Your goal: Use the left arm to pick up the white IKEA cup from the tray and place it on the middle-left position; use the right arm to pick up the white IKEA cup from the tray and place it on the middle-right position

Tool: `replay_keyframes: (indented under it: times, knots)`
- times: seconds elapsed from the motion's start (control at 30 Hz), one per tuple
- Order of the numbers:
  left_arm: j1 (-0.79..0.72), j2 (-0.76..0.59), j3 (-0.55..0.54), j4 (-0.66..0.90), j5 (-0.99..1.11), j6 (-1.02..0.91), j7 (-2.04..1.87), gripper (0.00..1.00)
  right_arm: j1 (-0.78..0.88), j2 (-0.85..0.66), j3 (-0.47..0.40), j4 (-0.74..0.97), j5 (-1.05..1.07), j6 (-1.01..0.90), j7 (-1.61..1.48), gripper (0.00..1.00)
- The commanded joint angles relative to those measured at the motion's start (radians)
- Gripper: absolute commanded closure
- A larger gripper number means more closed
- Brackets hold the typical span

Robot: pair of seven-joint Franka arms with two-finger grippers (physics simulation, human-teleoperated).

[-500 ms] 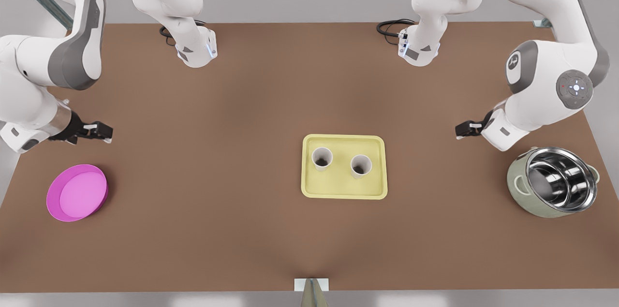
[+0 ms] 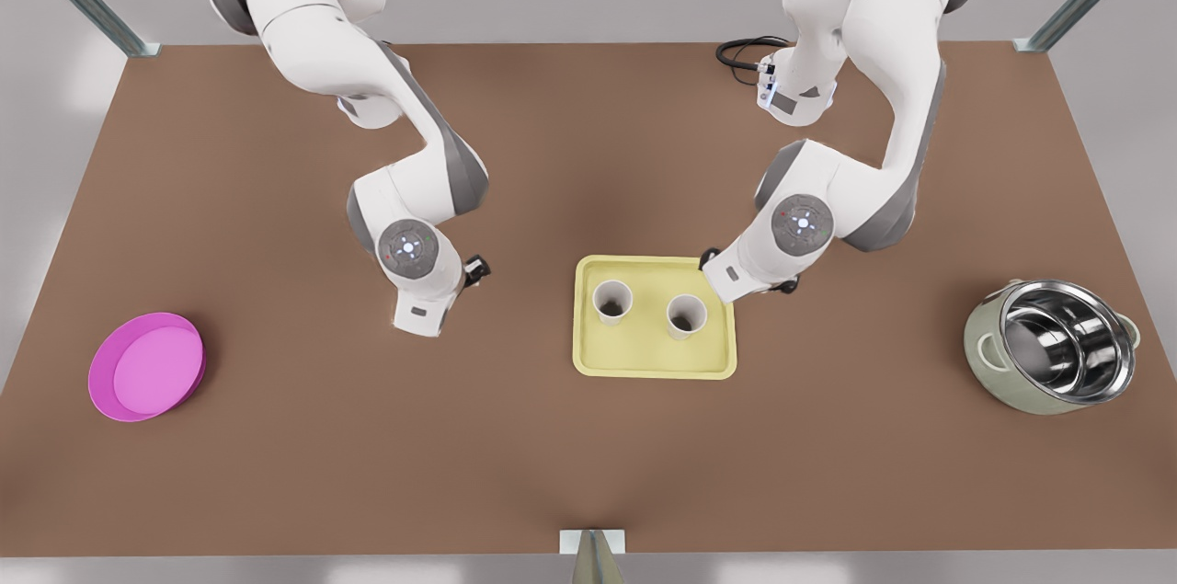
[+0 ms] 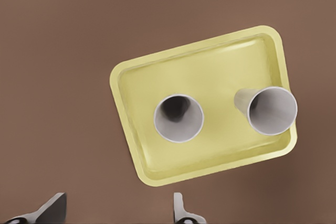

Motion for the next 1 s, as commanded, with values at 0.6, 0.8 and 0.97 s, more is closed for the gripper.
replay_keyframes:
  times: [0.6, 0.8, 0.97]
  knots:
    - [-0.009, 0.152, -0.002, -0.082, 0.077, 0.323, -0.358, 0.0, 0.245, 0.341, 0.028, 0.118, 0.059, 0.526, 0.992, 0.0]
    - [-0.009, 0.146, -0.001, -0.127, 0.094, 0.325, -0.358, 0.0, 0.245, 0.397, 0.028, 0.118, 0.058, 0.55, 0.989, 0.0]
    - [-0.009, 0.175, -0.001, -0.139, 0.094, 0.366, -0.358, 0.0, 0.245, 0.391, 0.029, 0.121, 0.059, 0.549, 1.001, 0.59]
